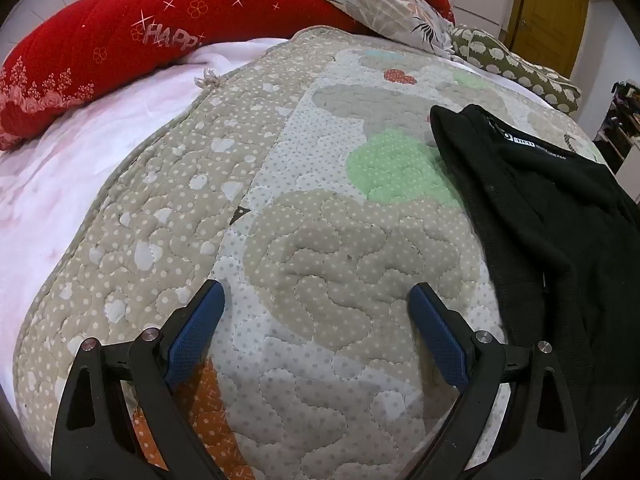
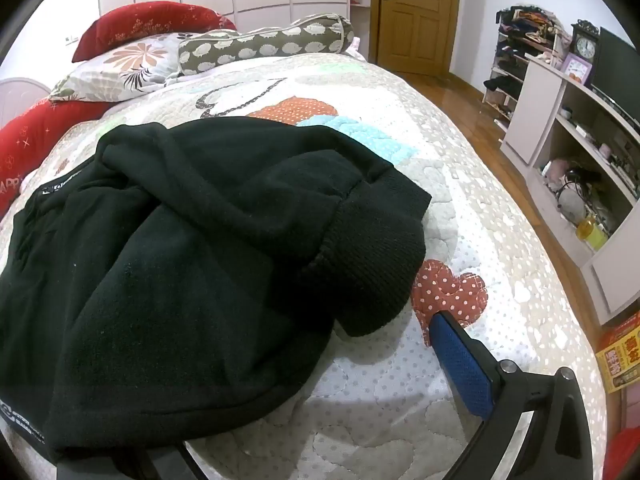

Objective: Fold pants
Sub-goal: 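Move both grippers over the black pants toward the waistband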

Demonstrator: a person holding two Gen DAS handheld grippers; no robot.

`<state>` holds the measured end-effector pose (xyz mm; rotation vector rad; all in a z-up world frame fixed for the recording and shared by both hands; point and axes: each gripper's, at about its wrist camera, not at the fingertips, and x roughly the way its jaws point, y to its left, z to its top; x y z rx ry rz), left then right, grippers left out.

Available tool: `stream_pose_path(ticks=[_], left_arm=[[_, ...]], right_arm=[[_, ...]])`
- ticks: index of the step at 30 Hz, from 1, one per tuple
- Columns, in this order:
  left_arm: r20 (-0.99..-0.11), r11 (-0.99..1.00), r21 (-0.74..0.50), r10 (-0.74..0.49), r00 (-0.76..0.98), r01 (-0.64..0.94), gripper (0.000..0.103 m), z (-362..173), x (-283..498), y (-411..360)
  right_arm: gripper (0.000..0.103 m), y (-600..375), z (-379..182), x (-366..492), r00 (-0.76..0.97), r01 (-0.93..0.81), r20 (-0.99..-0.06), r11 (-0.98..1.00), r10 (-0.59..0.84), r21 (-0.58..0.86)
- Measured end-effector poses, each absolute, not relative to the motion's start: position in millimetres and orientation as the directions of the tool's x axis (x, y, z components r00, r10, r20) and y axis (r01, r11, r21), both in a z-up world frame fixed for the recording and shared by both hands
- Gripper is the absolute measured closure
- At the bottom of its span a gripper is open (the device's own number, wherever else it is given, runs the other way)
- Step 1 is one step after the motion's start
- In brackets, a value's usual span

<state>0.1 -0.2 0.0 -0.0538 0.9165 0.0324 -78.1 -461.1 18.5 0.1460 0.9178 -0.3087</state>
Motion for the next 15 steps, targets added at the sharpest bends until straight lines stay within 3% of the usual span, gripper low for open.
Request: stream_pose_path(ticks=[15], left_arm=[[-0.807, 0.998, -0.038, -0.002, 0.59, -0.049, 0.009, 1.7, 0.7, 0.7]], right_arm=[[0.0, -461.4, 18.8, -78.6, 0.567, 0.323, -0.8, 0.946, -0.198, -0.005]])
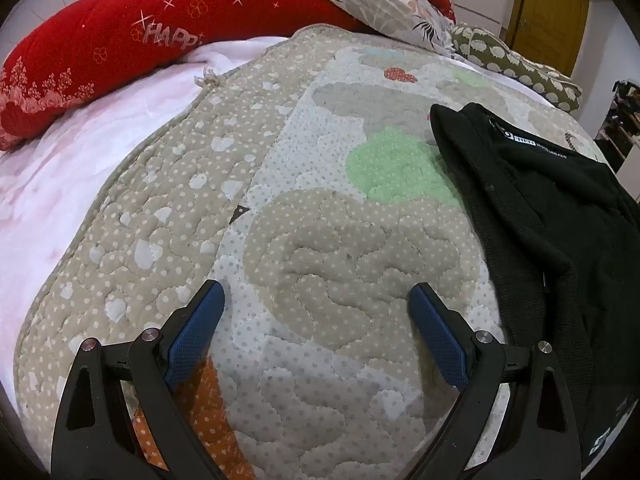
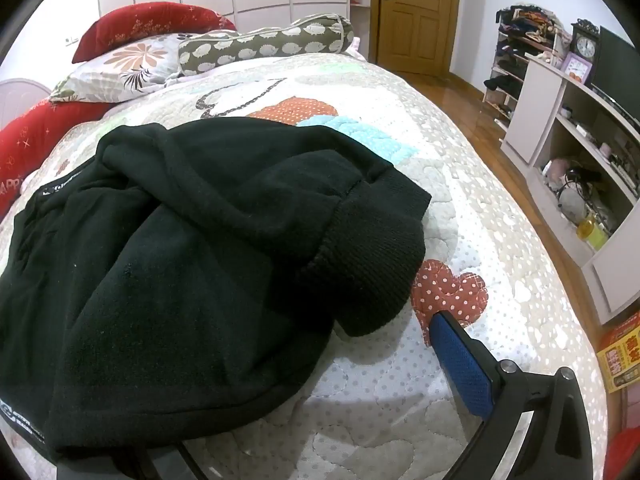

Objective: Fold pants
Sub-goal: 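Move both grippers over the black pants toward the waistband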

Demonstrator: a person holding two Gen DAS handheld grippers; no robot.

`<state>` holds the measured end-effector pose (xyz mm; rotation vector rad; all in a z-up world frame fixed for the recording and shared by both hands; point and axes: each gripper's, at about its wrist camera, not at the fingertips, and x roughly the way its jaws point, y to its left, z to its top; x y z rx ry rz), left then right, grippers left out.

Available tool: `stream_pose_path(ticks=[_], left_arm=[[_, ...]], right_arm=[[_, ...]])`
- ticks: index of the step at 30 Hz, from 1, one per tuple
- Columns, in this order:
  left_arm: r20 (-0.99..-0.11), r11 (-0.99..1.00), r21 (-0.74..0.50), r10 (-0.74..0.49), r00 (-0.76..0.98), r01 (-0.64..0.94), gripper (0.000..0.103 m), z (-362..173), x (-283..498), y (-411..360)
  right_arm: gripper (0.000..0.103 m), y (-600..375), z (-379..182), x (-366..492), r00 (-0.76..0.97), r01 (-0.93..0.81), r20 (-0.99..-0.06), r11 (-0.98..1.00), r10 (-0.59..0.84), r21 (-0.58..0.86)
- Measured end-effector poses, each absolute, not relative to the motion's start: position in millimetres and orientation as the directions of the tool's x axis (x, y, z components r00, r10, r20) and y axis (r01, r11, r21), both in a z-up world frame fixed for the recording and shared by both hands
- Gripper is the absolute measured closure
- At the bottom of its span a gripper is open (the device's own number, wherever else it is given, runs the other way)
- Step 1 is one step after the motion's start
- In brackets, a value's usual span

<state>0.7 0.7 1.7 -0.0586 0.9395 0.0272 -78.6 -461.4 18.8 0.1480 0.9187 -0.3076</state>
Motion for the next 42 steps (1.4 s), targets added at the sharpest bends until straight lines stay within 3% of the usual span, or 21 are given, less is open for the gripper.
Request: stream_pose_path(ticks=[4, 7, 13, 21, 42], left_arm=[[-0.828, 0.997, -0.065, -0.031, 0.56, -0.041, 0.009, 14.1, -3.4, 4.4], [-0.807, 0.989, -0.14, -0.085, 0.584, -0.049, 0.009, 30.4, -20.5, 2.3], [-0.769, 0.984, -0.176, -0.155, 0.62, 0.028, 0.009, 61.7, -53.6, -29.0], [-0.783, 0.966, -0.241, -0.253, 0.568, 0.097, 0.009, 58.4, -71.1, -65.4], [-0.783, 0.982, -0.162, -0.188, 0.593, 0.098, 0.009, 61.3, -81.7, -86.8]], right_arm=[[0.0, -461.7, 19.0, -78.5, 0.567, 0.323, -0.8, 0.946, -0.197, -0.004], [0.0, -462.2, 19.3, -77.0, 0.563, 0.322, -0.803, 0.947, -0.196, -0.005], [0.0, -461.0, 31.2, -110.3, 0.572, 0.314, -0.805, 0.949, -0.161, 0.034], [0.0, -471.0, 46.1, -152.3, 0.605, 0.328, -0.794, 0.926, -0.056, 0.185], [0.0, -422.9, 68.9, -146.3, 0.646, 0.227, -0.762, 0.966, -0.052, 0.126]])
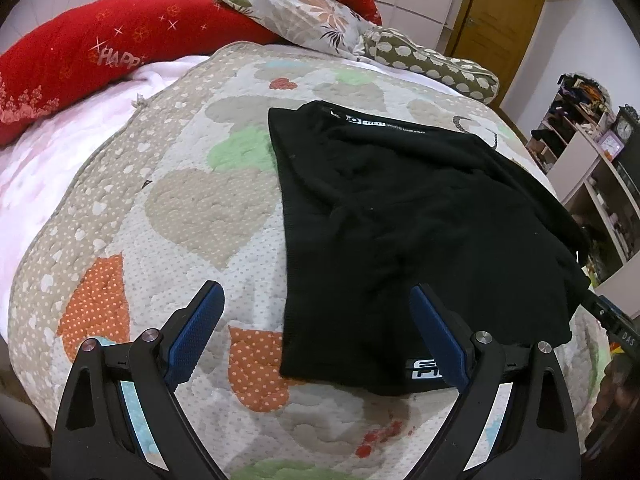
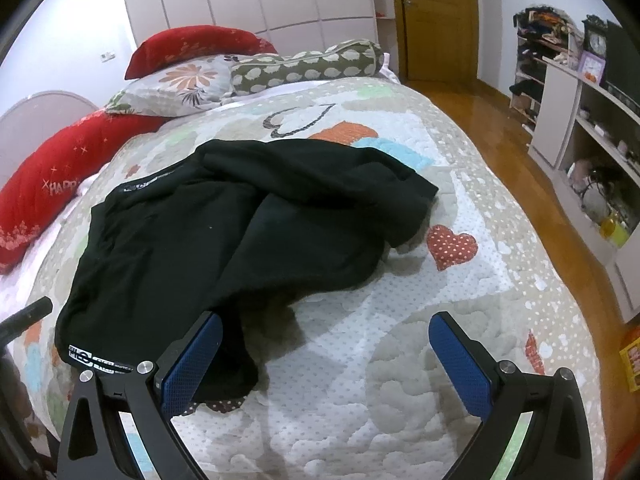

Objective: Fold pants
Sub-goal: 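Move both grippers over the black pants toward the waistband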

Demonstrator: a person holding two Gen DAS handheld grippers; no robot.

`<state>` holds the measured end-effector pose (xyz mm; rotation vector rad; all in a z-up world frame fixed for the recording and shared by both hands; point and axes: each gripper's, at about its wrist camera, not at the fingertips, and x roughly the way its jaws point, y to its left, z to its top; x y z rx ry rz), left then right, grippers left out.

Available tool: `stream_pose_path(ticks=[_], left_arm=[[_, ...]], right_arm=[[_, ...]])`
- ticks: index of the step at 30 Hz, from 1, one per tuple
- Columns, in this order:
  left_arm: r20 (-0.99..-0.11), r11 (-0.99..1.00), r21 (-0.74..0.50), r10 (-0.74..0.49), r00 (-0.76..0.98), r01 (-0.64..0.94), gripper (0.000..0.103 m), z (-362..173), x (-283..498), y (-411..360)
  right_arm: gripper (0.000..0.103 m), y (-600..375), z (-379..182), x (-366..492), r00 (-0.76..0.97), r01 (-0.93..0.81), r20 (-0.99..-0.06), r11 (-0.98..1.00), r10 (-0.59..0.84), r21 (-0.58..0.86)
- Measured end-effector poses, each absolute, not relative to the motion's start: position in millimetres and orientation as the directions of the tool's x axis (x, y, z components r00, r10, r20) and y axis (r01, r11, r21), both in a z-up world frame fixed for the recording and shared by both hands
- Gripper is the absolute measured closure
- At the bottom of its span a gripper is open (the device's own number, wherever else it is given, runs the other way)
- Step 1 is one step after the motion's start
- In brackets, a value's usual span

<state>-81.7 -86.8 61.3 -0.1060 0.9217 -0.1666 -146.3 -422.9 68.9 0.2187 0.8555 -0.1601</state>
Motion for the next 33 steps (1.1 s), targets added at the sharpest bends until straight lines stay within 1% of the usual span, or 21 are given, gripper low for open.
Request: stream_pose_path(ticks=[8, 20, 33], left_arm=[[-0.783, 0.984, -0.148, -0.18, 0.595, 0.102, 0.009, 63.1, -83.1, -92.8], [-0.782, 0.984, -0.132, -0.179, 0.597, 0.122, 0.009, 65.2, -84.5, -102.9], [-0.787, 0.984, -0.126, -0.178, 0.59, 0.128, 0.009, 62.3, -84.3, -107.7]], right_arm=[[0.0, -416.7, 71.3, -146.2, 0.655, 0.215, -0.754, 0.968, -0.046, 0.128], [0.0, -391.5, 75.0, -138.7, 0.668, 0.148, -0.744, 0.981, -0.003, 0.128], [0.0, -392.5, 72.4, -135.5, 0.657, 0.153, -0.754, 0.98, -0.005, 0.128]])
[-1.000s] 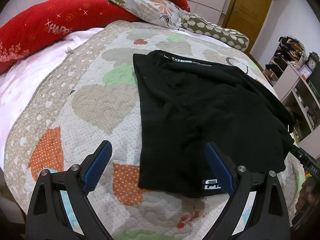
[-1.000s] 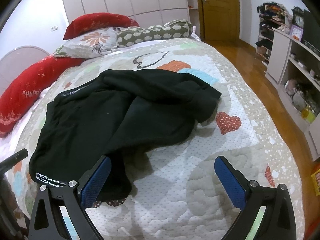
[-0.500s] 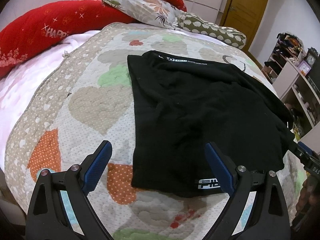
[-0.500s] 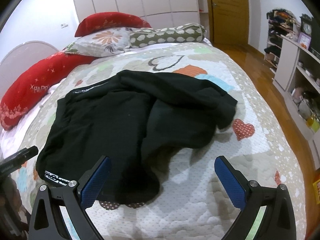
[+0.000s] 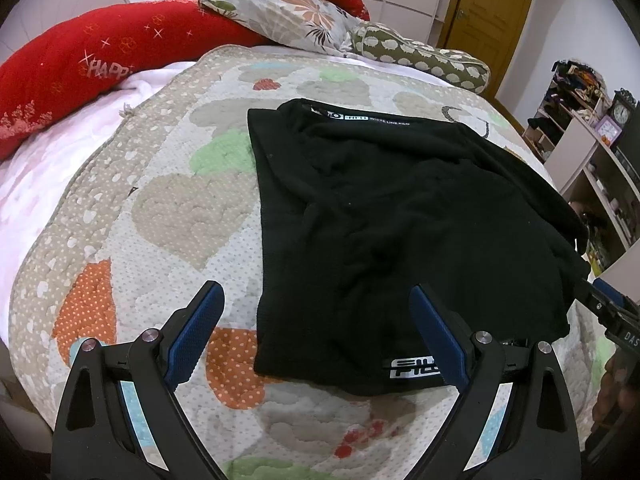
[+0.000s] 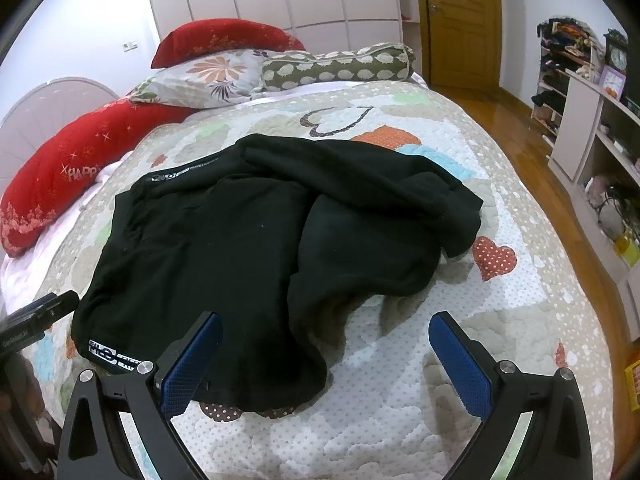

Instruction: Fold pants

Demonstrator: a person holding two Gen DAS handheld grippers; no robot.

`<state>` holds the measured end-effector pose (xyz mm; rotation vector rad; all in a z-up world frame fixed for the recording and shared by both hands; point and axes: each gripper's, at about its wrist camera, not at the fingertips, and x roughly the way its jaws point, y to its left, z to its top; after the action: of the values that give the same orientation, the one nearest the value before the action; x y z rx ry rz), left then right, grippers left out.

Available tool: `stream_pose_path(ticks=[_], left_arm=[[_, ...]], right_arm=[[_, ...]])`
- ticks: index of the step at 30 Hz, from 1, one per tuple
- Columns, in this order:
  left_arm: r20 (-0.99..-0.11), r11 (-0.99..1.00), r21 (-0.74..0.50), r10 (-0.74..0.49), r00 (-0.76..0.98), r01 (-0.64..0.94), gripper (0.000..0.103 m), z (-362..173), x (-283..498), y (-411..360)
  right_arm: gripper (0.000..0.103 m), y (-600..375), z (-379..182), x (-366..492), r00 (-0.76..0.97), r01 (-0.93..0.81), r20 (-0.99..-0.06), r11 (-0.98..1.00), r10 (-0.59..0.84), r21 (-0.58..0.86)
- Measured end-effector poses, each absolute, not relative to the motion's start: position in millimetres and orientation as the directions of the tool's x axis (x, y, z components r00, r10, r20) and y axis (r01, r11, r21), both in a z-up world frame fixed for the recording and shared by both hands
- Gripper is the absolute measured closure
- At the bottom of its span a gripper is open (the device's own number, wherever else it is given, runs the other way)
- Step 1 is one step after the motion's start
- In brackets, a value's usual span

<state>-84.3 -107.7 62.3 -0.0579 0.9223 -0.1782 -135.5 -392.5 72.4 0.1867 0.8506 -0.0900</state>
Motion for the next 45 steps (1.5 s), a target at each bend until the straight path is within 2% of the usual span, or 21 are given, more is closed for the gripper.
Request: stream_pose_path(ticks=[13, 17, 22, 28, 31, 32, 33, 34, 35, 40, 45], left_arm=[[-0.79, 0.982, -0.136, -0.187, 0.584, 0.13, 0.009, 60.4, -84.4, -106.9], [-0.789, 0.967, -0.217, -0.255, 0.559, 0.134, 0.009, 56.4, -86.3, -93.8], [-0.798, 0.957, -0.277, -0.278, 0.536, 0.084, 0.009, 40.7, -87.6, -76.2], [-0.804, 0.943, -0.328, -0.307, 0.51, 0.052, 0.009, 25.6, -75.9, -85.2], [-0.792, 0.928, -0.362, -0.354, 0.498, 0.084, 0.009, 25.3, -69.6, -97.5], [-0.791, 0.923, -0.371, -0.371, 0.486, 0.101, 0.013, 25.1, -67.6, -103.7], [-0.792, 0.927, -0.358, -0.366, 0.488, 0.114, 0.021, 26.1, -67.5, -109.7], [-0.796, 0.933, -0.337, -0.353, 0.491, 0.125, 0.05, 26.5, -67.7, -113.9], [-0.8, 0.933, -0.332, -0.356, 0.483, 0.14, 0.07, 25.9, -67.1, -118.0], [-0.755, 0.894, -0.425, -0.435, 0.49, 0.138, 0.078, 35.2, -67.6, -94.3], [-0.707, 0.897, -0.435, -0.393, 0.587, 0.077, 0.081, 69.7, -69.3, -25.2]], right_arm=[[0.0, -390.0, 70.7, -131.6, 0.647, 0.146, -0.762, 0.982, -0.001, 0.123], [0.0, -392.6, 68.6, -130.9, 0.642, 0.151, -0.767, 0.98, -0.001, 0.126], [0.0, -399.2, 64.2, -129.2, 0.637, 0.168, -0.771, 0.976, -0.003, 0.136], [0.0, -404.6, 57.1, -126.9, 0.625, 0.18, -0.781, 0.974, -0.003, 0.14], [0.0, -411.2, 55.4, -126.9, 0.621, 0.195, -0.783, 0.971, -0.014, 0.138], [0.0, -414.2, 54.8, -127.1, 0.621, 0.204, -0.784, 0.969, -0.017, 0.14], [0.0, -417.8, 54.6, -127.7, 0.62, 0.214, -0.784, 0.966, -0.019, 0.146], [0.0, -421.8, 55.0, -129.0, 0.622, 0.226, -0.783, 0.962, -0.021, 0.153], [0.0, -425.1, 55.7, -130.8, 0.624, 0.235, -0.781, 0.959, -0.022, 0.161], [0.0, -446.1, 65.3, -141.4, 0.637, 0.291, -0.77, 0.939, -0.048, 0.182], [0.0, -457.3, 85.0, -143.4, 0.67, 0.318, -0.737, 0.932, -0.093, 0.172]])
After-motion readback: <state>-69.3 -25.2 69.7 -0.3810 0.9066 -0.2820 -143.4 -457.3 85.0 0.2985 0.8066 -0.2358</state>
